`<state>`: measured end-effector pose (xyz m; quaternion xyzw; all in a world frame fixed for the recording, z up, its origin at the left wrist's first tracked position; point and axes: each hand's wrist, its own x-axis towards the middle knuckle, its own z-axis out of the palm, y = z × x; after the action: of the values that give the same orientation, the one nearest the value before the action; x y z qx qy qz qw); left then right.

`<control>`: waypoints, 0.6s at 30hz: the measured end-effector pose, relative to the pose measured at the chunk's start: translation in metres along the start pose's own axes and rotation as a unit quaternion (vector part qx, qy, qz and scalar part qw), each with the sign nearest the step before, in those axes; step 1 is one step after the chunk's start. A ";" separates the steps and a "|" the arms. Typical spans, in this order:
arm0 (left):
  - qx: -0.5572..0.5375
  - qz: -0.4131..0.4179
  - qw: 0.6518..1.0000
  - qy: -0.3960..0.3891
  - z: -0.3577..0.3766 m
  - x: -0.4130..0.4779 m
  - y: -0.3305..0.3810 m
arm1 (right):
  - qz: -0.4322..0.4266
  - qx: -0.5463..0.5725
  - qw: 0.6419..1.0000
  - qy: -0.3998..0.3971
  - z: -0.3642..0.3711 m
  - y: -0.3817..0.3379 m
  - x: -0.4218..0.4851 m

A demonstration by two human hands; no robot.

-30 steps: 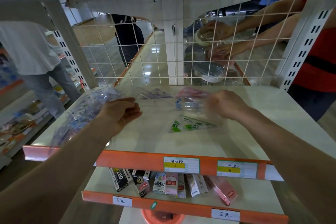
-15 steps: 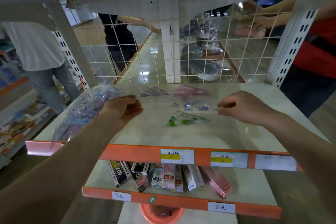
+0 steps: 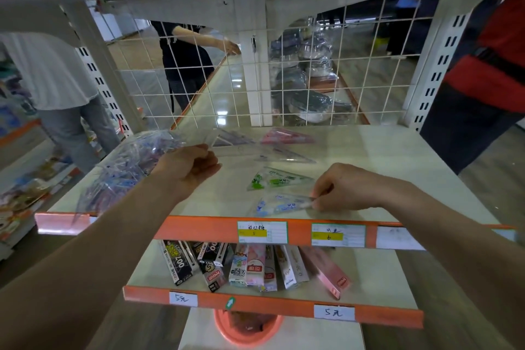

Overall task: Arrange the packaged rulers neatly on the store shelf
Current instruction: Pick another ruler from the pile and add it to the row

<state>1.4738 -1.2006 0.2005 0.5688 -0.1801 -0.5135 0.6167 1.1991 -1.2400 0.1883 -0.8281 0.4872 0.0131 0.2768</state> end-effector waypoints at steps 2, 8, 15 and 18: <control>-0.003 0.001 1.000 0.004 -0.002 -0.002 0.001 | 0.002 0.000 1.000 0.000 0.001 -0.005 0.003; -0.015 0.001 1.000 0.007 -0.007 -0.004 0.001 | 0.007 -0.032 0.999 0.023 0.000 -0.009 0.011; -0.011 0.004 1.000 0.009 -0.005 -0.006 0.000 | -0.013 -0.040 0.999 0.033 0.006 -0.010 0.015; -0.005 -0.001 1.000 0.000 0.000 -0.008 -0.002 | -0.029 -0.052 0.998 0.034 0.011 -0.012 0.014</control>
<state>1.4692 -1.1937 0.2015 0.5659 -0.1763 -0.5152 0.6191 1.2193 -1.2418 0.1797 -0.8550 0.4711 0.0027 0.2168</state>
